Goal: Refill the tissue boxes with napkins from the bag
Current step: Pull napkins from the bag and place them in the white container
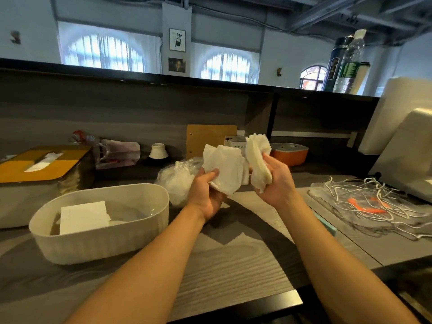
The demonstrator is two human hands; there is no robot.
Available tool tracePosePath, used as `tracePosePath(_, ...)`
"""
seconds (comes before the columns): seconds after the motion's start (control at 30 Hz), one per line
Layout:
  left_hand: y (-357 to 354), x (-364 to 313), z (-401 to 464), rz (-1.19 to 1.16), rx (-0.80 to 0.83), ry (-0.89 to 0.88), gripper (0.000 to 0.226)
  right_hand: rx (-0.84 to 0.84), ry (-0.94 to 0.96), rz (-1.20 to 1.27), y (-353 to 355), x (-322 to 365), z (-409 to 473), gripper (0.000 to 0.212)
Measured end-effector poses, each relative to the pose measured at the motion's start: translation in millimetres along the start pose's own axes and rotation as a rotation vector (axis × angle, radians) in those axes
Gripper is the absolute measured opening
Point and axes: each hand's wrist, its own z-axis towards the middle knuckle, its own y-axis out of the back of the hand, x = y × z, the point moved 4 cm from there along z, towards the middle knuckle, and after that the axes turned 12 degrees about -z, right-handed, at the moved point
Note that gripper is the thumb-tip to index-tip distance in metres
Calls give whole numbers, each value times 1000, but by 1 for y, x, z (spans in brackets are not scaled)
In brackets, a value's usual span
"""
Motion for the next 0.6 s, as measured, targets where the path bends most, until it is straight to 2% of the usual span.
tracePosePath(0.13,-5,3,-5,156,32,23,25,18,-173,8,-1,-13,2,36)
tracePosePath(0.33,-9,10,-8,245,26,57,26,-109,-138,-76,20,-8,11,31)
tracePosePath(0.47,-8,5,-7,152,21,22,29,-33,-265,-65,17,-18,12,40)
tracePosePath(0.6,-5,0,-6,-18,-3,-8,27,17,-225,34,13,-13,11,36)
